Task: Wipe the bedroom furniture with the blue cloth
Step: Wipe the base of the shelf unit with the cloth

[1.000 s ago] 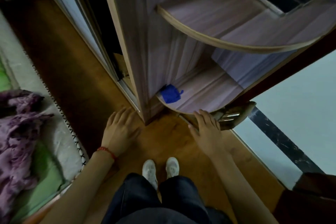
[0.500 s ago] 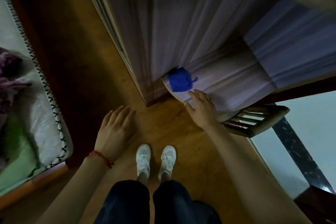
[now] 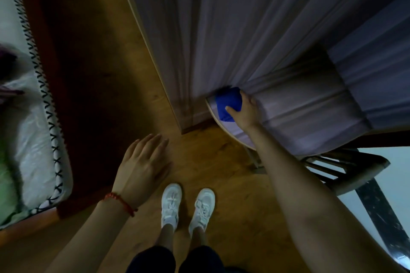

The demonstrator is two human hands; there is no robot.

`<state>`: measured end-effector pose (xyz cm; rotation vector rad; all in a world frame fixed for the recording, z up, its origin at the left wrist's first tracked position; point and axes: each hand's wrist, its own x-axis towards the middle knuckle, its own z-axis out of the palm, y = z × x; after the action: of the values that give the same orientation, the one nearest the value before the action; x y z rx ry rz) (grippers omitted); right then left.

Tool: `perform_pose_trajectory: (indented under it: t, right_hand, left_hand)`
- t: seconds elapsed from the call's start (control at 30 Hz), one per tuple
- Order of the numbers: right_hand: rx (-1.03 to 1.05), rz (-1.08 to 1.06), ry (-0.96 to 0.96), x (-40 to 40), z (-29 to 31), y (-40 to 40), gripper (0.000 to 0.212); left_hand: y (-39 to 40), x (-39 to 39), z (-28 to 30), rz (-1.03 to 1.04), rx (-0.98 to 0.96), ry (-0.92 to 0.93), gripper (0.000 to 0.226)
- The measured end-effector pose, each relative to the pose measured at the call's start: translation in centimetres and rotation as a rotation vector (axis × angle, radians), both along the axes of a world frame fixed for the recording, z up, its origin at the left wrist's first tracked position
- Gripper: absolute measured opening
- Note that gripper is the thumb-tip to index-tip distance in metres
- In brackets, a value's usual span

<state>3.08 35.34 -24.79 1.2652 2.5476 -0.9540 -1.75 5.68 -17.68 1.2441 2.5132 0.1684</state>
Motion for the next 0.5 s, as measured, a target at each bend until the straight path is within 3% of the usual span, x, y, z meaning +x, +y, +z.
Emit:
perform_pose_trajectory:
  t: [0.23,0.37,0.5]
  right_hand:
    - [-0.125,-0.137,0.109,-0.4,-0.9,-0.2,0.072]
    - [-0.25,-0.285,0.211,-0.5,-0.4,-0.7,0.065]
    - [-0.27,-0.292,0.234,0.1,0.2,-1.7,0.056]
  left_hand:
    - [-1.3,-0.1,-0.7,0.022,0.003,-0.013,0.067]
    - [-2.2,-0.3,-0.7,0.046,0.003,0.005,0.066]
    - [-3.1,-0.8,-0.3,0.075,0.009,0.0,0.067]
